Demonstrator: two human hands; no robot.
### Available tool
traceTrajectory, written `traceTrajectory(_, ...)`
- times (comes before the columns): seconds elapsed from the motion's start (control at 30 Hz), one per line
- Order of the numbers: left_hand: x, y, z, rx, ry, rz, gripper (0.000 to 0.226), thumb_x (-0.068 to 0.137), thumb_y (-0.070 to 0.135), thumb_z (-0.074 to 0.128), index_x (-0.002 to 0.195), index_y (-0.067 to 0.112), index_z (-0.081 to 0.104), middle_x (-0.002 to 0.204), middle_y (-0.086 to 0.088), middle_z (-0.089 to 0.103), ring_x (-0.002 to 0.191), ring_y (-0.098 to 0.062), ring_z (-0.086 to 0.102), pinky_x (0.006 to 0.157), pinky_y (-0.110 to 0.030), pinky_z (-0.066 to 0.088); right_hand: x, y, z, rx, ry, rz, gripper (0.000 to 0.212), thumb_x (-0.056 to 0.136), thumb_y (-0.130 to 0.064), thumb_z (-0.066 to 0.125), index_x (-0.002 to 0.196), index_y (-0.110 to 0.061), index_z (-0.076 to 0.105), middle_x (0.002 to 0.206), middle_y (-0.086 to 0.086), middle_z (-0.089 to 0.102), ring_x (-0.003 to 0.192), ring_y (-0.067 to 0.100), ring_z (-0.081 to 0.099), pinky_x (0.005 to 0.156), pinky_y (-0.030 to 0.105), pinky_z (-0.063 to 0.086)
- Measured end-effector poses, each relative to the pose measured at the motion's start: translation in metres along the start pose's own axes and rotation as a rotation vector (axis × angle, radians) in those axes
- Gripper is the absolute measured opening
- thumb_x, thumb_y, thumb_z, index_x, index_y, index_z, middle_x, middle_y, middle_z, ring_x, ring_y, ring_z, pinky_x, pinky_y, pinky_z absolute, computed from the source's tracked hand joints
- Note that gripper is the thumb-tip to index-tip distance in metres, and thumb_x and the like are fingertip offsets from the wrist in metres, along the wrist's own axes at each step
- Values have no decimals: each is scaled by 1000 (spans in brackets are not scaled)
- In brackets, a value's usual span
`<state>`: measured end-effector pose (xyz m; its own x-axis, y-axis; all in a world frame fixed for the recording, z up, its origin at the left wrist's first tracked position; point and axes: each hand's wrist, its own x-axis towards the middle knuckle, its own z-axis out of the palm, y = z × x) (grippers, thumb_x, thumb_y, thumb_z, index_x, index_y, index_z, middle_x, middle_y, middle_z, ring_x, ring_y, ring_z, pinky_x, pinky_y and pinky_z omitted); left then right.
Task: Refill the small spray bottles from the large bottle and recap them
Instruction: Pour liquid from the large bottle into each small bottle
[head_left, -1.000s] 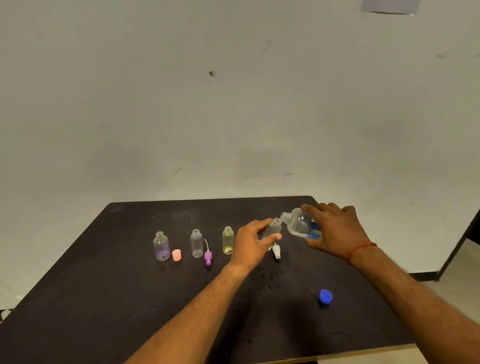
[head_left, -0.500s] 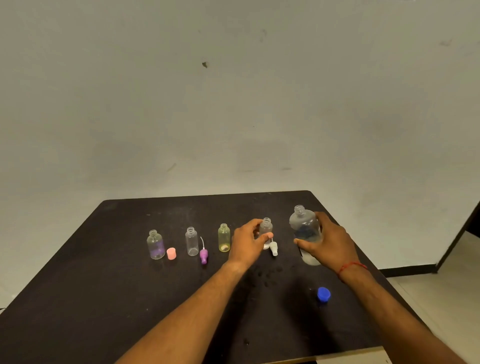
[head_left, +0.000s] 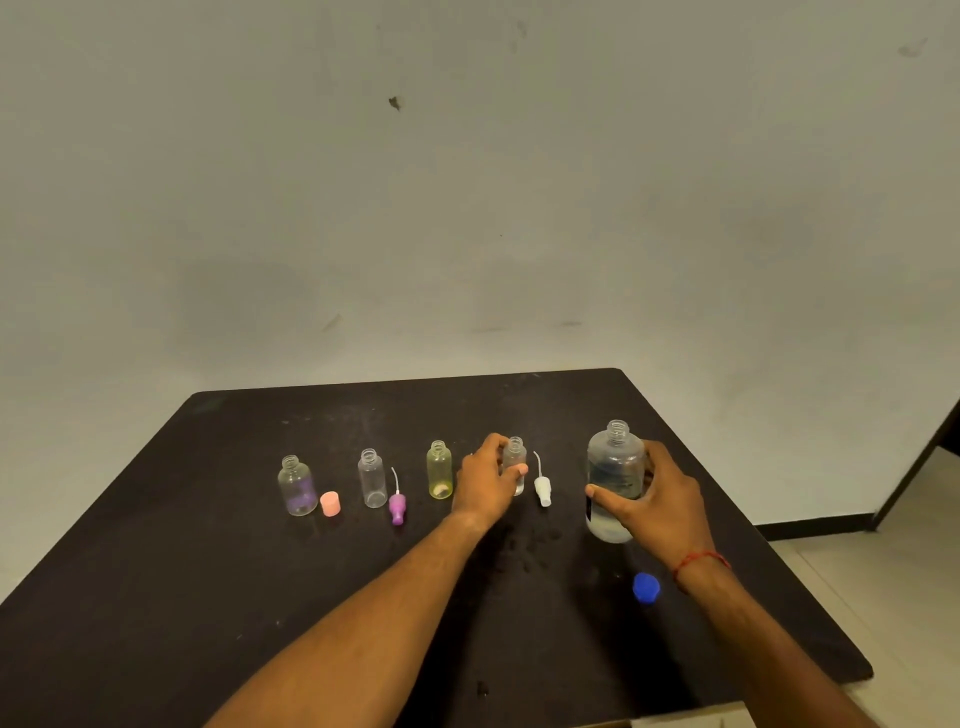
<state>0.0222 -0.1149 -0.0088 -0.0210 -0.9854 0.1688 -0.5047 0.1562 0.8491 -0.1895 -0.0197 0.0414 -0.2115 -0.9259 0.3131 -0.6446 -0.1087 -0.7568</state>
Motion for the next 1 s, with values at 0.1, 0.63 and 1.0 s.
traceTrajectory(0.1,1,-2,2,20,-10,-12,29,90,27,73,115,26,58,116,0,71,106,-17,67,98,-41,55,-1,2,3,14,0,3,73,63,-42,87,124,-28,49,113,-5,66,101,17,64,92,37,55)
traceTrajectory(0.63,-7,1,-9,-9,33,27,62,88,19,77,144,17,50,141,-5,61,131,-19,56,111,-32,45,-5,-4,12,-20,-16,-3,75,64,-43,87,127,-26,49,117,-2,65,105,20,63,94,37,54)
traceTrajectory(1.0,-62,6,-46,-92,385,224,8,89,20,74,93,19,68,91,10,62,83,-8,63,74,-29,56,-10,-24,14,-44,-35,-48,75,64,-43,87,126,-27,48,116,-2,65,103,20,63,93,37,54)
